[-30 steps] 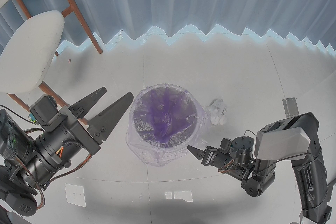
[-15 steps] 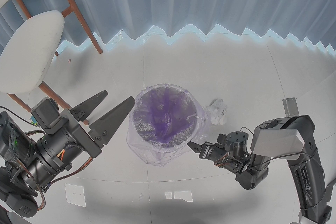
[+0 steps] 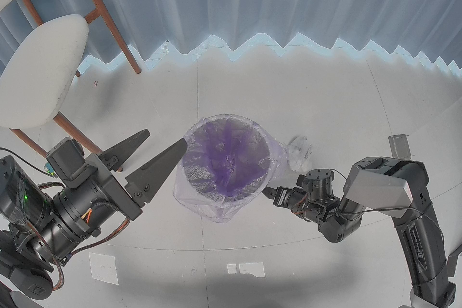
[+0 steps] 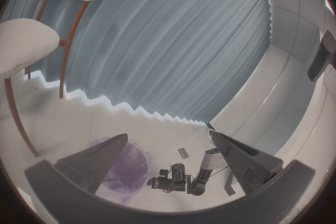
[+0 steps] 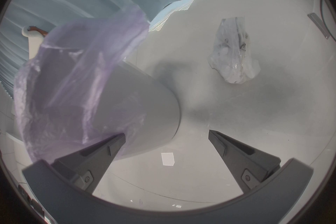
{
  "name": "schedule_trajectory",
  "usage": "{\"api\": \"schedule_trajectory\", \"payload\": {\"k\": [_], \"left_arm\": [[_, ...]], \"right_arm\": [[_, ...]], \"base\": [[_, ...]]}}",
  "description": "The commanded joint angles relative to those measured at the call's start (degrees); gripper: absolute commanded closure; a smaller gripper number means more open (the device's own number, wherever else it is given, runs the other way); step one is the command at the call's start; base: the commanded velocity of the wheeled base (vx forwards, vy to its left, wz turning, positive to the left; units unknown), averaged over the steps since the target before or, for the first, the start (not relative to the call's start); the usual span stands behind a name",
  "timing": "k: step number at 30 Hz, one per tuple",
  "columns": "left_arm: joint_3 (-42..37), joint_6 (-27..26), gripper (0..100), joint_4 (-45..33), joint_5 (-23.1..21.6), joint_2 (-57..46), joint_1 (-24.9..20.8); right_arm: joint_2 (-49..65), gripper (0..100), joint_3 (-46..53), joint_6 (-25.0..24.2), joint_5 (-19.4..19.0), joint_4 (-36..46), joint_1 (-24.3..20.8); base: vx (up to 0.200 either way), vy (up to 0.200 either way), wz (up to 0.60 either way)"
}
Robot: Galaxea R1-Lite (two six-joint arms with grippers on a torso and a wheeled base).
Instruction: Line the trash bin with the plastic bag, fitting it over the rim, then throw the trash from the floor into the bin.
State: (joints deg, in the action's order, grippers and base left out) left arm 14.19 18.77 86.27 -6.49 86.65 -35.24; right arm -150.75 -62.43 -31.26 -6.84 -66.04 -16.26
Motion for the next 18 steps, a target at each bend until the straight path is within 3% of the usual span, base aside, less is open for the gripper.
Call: {"api": "schedule_trajectory", "payload": {"k": [1,7,12,16,18], "left_arm": [[-0.2,-0.1,0,0.0,0.0,0.4,0.0],[-0.2,-0.1,0,0.0,0.0,0.2,0.0],[-0.2,-0.1,0,0.0,0.0,0.0,0.0],[-0.1,-0.1,0,0.0,0.0,-0.1,0.0],[-0.2,-1.1,0,0.0,0.0,-0.1,0.0]], "right_arm": [[-0.7,0,-4.5,-0.1,0.0,3.4,0.4],[-0.8,0,-7.5,-0.5,-0.1,9.6,1.2],[-0.4,0,-4.5,-0.8,0.0,9.3,2.4],[1.2,0,3.3,-0.7,-0.1,4.1,2.3],[1.6,0,9.3,-0.6,-0.2,-4.9,1.4]], "base": [[0.0,0.0,0.0],[0.0,0.0,0.0],[0.0,0.0,0.0],[0.0,0.0,0.0],[0.0,0.0,0.0]]}}
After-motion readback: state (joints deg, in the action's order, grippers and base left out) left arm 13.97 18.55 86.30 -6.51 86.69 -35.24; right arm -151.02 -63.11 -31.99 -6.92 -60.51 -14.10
